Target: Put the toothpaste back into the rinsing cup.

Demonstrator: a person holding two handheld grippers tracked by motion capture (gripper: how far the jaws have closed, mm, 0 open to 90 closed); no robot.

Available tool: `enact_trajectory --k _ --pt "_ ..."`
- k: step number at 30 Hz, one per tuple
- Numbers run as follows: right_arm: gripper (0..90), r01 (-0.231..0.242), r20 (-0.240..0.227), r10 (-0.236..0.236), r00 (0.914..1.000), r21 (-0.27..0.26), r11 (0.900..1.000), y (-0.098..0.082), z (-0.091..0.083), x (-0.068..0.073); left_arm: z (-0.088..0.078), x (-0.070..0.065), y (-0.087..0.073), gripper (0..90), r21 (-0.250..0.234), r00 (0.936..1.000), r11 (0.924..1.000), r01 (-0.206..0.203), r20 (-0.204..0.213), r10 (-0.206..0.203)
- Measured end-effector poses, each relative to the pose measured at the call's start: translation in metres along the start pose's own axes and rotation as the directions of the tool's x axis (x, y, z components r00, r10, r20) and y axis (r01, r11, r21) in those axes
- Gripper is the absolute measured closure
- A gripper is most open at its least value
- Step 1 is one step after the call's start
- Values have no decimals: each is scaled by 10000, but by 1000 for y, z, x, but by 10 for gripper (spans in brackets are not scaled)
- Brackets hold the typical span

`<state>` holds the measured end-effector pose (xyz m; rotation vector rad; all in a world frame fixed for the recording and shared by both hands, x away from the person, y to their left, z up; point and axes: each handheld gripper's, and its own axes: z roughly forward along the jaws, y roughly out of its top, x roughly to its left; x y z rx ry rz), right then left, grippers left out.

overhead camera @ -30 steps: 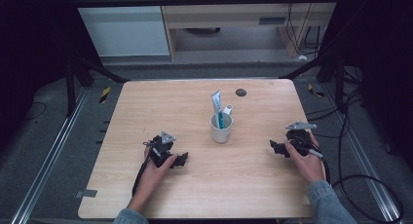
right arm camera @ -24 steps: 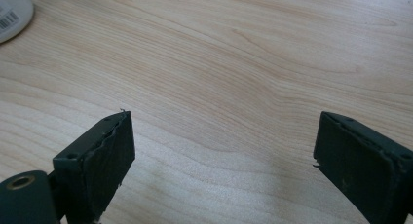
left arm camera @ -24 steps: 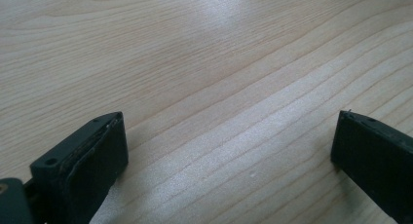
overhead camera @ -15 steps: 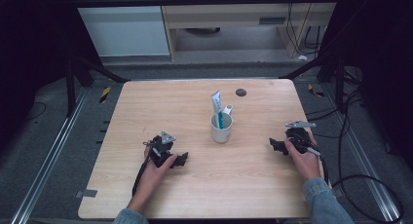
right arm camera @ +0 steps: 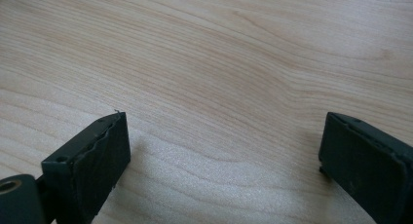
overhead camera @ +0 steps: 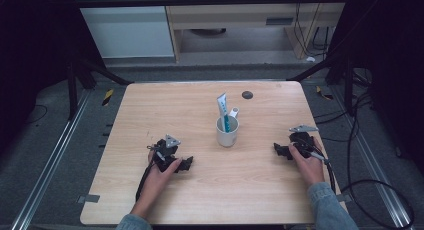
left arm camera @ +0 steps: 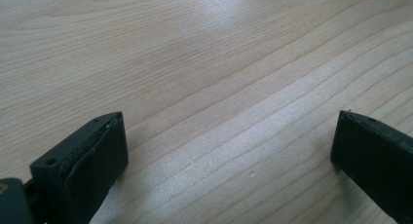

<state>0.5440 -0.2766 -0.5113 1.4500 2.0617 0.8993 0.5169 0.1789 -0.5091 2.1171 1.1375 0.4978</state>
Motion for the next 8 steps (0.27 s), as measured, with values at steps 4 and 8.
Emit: enact_trajectory --k 4,8 --pt "29 -121 113 121 9999 66 9999 0 0 0 0 0 0 0 24 10000 10000 -30 -3 30" --pt "20 -252 277 250 9993 74 9997 0 1 2 0 0 0 0 17 10000 10000 -35 -11 35"
